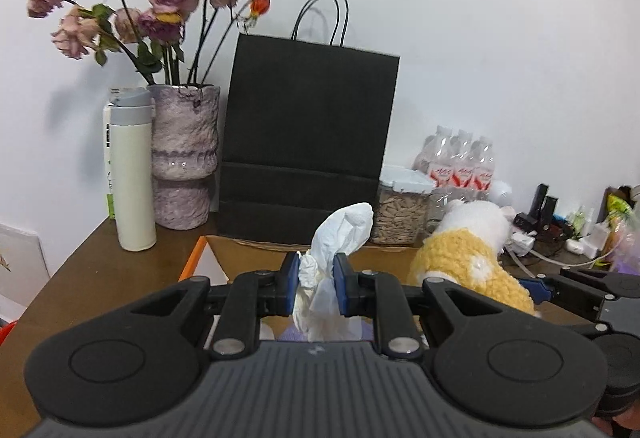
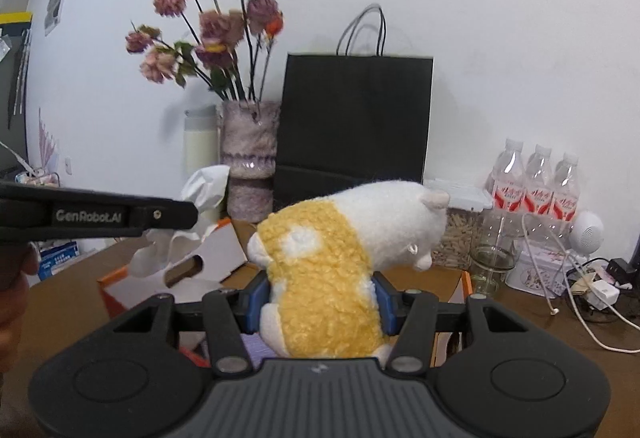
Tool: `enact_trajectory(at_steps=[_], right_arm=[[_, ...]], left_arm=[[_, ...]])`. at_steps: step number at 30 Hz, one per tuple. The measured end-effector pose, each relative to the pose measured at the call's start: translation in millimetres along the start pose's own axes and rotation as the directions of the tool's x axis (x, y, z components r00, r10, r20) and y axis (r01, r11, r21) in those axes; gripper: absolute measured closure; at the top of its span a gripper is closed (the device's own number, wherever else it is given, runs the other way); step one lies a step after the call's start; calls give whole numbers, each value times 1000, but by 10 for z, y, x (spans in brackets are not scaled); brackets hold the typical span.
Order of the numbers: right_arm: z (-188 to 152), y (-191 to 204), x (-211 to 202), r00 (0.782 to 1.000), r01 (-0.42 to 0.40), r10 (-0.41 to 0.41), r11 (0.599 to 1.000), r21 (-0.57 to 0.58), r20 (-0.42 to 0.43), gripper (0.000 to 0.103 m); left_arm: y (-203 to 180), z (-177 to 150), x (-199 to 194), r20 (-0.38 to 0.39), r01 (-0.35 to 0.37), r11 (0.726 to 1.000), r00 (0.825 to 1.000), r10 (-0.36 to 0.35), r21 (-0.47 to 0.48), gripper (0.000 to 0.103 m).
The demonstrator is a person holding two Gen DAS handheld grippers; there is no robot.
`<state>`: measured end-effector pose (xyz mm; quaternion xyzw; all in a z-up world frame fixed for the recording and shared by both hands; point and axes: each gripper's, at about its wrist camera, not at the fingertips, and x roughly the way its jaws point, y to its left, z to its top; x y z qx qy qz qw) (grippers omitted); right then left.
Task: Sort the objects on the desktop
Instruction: 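Carry tissue and plush sheep into the cardboard box and release them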
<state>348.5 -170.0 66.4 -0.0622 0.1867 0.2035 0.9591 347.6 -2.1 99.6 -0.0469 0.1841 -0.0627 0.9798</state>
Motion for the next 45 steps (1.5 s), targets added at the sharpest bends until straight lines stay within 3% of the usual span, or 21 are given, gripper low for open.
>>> enact_trajectory(at_steps=[12, 28, 30, 31, 33, 35, 37, 45], right_arm=[[-117, -161, 586, 990, -74, 74, 997, 5, -117, 52], [-183, -151, 681, 987, -69, 65, 997, -22, -150, 48], [-167, -150, 657, 988, -64, 61, 998, -22, -143, 41], [-152, -153, 643, 989, -63, 59, 998, -22, -137, 29], [-128, -153, 591, 993, -50, 47, 998, -25, -111, 13], [-97, -145, 546, 995, -39, 36, 999, -33, -92, 7], [-70, -145, 510, 996, -29, 26, 999, -30, -81, 0], [-41, -120, 470, 997, -19, 16, 999, -40, -75, 0]], left_arm=[[-4, -188, 705, -127, 3, 997, 992, 8, 81, 84], [-27, -296, 806, -152, -11, 991, 988, 31, 132, 81], [-29, -281, 778, -136, -17, 991, 990, 35, 131, 70], [-29, -271, 762, -128, -23, 991, 991, 39, 129, 62], [-20, -244, 722, -104, -51, 992, 992, 64, 119, 21], [-13, -214, 682, -76, -70, 992, 994, 78, 107, 3], [-19, -188, 636, -54, -69, 991, 996, 75, 113, 0], [-60, -161, 586, -30, -91, 987, 995, 96, 131, 0]])
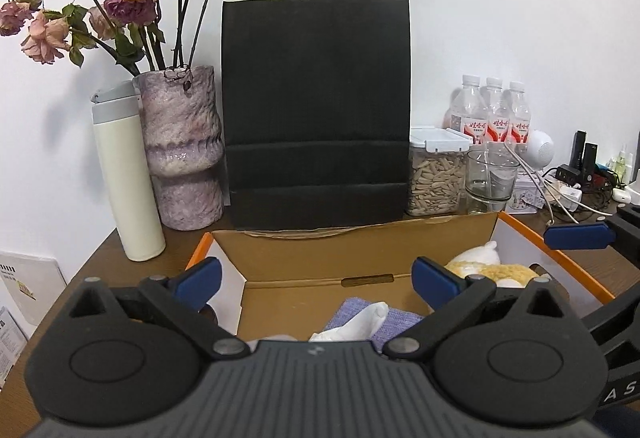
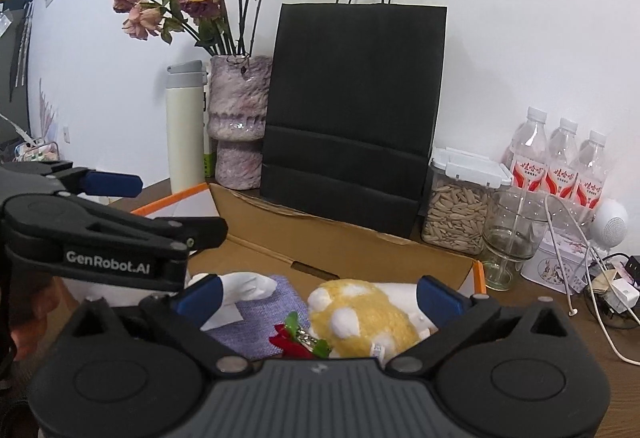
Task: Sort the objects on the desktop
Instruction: 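Carry tissue and plush sheep into the cardboard box and release them, then withdraw both grippers from the box back toward the loose items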
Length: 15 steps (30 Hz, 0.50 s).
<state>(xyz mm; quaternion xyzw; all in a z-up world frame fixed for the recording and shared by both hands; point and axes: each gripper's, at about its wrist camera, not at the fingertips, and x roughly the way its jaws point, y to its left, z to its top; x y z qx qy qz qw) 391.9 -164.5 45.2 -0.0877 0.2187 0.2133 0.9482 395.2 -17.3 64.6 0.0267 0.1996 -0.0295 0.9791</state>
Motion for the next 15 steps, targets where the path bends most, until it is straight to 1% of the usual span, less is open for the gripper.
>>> enact_trajectory(at_steps=[5, 9, 15], right_arm=[[5, 21, -19, 1000, 11, -11, 1000, -16, 4, 0], [8, 45, -54, 1000, 27, -27, 999, -25, 9, 0], [13, 99, -189, 999, 29, -28, 999, -25, 22, 0]], left_arm=[[7, -7, 2, 0, -1, 1000, 1000, 1, 0, 0], [19, 2, -26, -3, 14, 1000, 1000, -14, -20, 0], [43, 28, -196, 18, 27, 998, 1000, -26, -49, 0]])
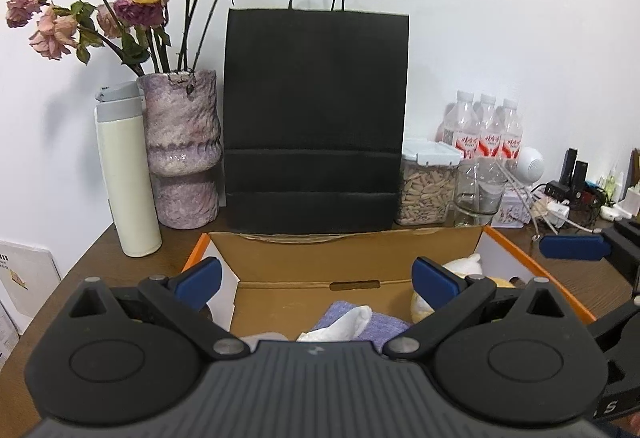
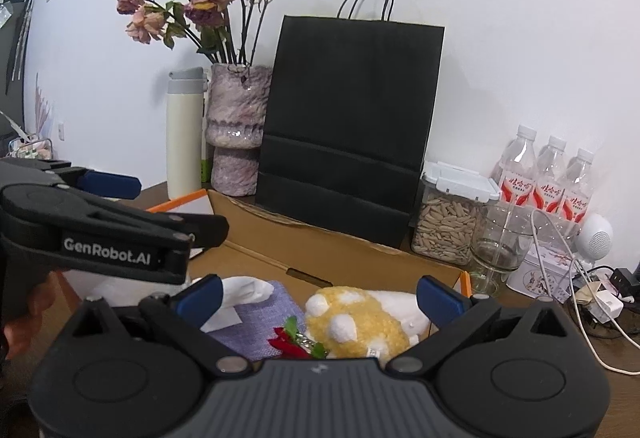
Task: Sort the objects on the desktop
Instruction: 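Withdraw both grippers from the box back toward the loose items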
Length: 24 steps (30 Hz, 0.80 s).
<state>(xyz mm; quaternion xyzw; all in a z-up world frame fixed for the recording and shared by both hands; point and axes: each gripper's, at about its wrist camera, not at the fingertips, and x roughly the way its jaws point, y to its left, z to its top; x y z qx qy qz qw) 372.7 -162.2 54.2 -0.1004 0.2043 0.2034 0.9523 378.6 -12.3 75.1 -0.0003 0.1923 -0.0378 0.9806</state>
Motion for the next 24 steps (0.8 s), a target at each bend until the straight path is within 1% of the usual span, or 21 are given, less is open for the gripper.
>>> enact_trajectory(at_steps=[10, 24], right_arm=[[-55, 189, -408, 1000, -10, 10, 1000, -6, 10, 0], [-232, 299, -1068, 1000, 11, -11, 1000, 27, 23, 0]], left_arm=[[93, -33, -456, 11, -12, 999, 1000, 12, -37, 0], [110, -236, -1091, 1, -23, 1000, 1000, 23, 0, 0]])
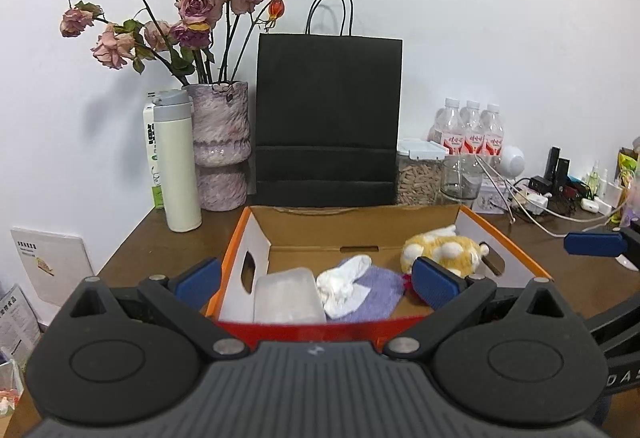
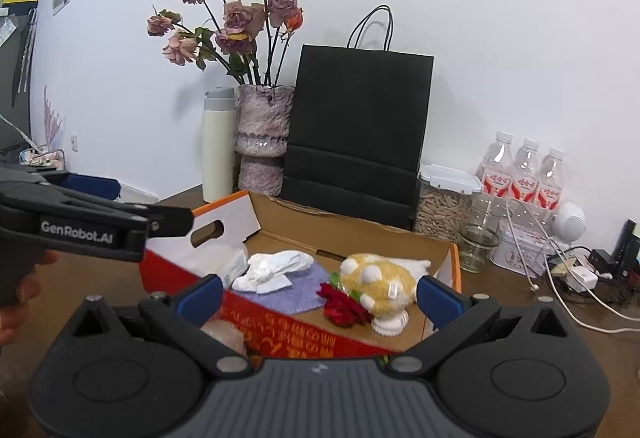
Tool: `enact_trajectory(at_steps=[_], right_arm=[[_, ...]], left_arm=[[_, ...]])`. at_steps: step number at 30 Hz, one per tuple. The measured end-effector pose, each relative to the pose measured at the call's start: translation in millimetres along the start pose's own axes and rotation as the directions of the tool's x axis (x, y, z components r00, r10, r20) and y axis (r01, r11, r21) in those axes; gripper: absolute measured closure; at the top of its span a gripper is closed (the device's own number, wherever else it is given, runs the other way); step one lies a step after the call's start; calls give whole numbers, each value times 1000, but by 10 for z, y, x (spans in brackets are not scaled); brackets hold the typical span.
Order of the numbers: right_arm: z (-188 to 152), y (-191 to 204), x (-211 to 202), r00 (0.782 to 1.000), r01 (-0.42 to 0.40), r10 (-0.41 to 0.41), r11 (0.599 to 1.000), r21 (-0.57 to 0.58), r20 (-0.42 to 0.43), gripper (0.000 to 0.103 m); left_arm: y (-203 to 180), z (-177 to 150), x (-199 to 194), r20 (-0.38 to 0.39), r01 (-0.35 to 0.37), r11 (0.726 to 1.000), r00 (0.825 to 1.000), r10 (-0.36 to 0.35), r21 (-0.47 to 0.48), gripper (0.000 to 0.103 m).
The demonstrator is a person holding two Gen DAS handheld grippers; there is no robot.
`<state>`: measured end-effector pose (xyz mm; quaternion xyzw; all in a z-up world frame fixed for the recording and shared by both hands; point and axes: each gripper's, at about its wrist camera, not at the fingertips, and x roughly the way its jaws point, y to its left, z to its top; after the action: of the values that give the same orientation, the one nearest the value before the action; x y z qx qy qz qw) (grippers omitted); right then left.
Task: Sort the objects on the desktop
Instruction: 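Withdraw both grippers from the box back toward the loose items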
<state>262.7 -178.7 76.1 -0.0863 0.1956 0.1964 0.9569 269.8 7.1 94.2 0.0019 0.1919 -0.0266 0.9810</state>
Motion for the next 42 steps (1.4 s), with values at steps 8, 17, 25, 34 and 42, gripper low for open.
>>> enact_trajectory(at_steps=[8, 17, 25, 34, 42], right_arm=[[-174, -7, -318, 1000, 28, -28, 999, 16, -11, 0], [-437, -44, -580, 997, 68, -68, 998, 14, -36, 0], [-776, -130, -673, 990, 98, -95, 995, 27, -100, 0], [-1021, -179, -613, 983, 101, -92, 994, 52, -160, 0], [-1093, -197, -538, 978, 106, -93, 992, 65, -186, 0]], left_arm=[[9, -152, -284, -15, 1, 1000, 1000, -1, 23, 0], [65, -372, -591, -21, -12, 1000, 1000, 13, 18, 0], [116, -671, -738, -69, -34, 999, 997, 35, 22, 0], [64, -943, -675, -165, -19, 998, 986, 29, 62, 0], [-77, -987, -541, -212, 38, 995, 977, -18, 92, 0]])
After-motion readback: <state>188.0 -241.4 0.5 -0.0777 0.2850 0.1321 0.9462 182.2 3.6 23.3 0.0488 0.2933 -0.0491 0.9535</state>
